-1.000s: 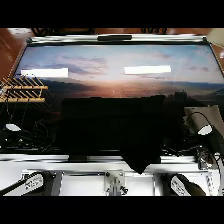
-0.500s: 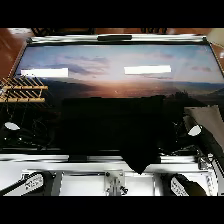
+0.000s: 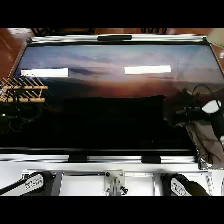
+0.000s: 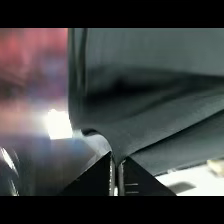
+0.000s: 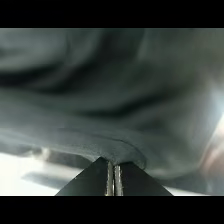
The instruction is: Fold the shirts.
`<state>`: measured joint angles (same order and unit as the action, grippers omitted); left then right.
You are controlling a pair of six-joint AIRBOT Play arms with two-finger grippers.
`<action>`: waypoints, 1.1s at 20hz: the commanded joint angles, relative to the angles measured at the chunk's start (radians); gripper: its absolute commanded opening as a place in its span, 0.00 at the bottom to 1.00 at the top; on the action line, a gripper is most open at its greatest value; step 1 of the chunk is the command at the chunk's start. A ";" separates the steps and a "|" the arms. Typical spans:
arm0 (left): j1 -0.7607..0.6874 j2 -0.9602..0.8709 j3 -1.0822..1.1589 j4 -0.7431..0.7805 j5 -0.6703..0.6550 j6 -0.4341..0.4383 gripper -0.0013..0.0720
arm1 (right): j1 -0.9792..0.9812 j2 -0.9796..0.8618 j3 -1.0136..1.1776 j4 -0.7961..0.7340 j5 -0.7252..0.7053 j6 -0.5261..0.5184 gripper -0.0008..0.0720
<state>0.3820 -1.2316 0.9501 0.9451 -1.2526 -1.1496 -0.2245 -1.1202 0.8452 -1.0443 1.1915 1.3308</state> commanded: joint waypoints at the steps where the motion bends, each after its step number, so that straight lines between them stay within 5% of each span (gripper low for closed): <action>1: -0.044 -0.111 0.173 0.003 0.071 -0.084 0.06 | 0.011 -0.181 0.193 0.045 -0.115 0.057 0.09; 11: -0.121 -0.480 0.402 -0.001 0.069 -0.259 0.07 | 0.107 -0.572 0.494 0.003 -0.203 0.142 0.15; 12: -0.121 -0.490 0.402 -0.021 0.060 -0.258 0.20 | 0.107 -0.571 0.494 0.006 -0.201 0.129 0.41; 13: -0.120 -0.494 0.403 -0.067 0.040 -0.229 0.61 | 0.107 -0.562 0.494 0.019 -0.183 0.070 0.69; 14: -0.120 -0.494 0.411 -0.101 0.022 -0.182 0.92 | 0.107 -0.547 0.494 -0.005 -0.161 0.022 0.70; 16: -0.116 -0.494 0.458 -0.107 -0.048 -0.142 0.93 | 0.099 -0.505 0.494 -0.106 -0.119 0.020 0.77; 17: -0.113 -0.494 0.487 -0.107 -0.086 -0.142 0.93 | 0.085 -0.484 0.494 -0.126 -0.089 0.018 0.93; 22: -0.111 -0.473 0.581 -0.108 -0.230 -0.145 0.93 | -0.031 -0.488 0.493 -0.113 0.115 0.021 0.94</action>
<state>0.2703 -1.7138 1.4876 0.8459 -1.3933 -1.3022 -0.2066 -1.6020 1.3369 -1.1572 1.1877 1.3575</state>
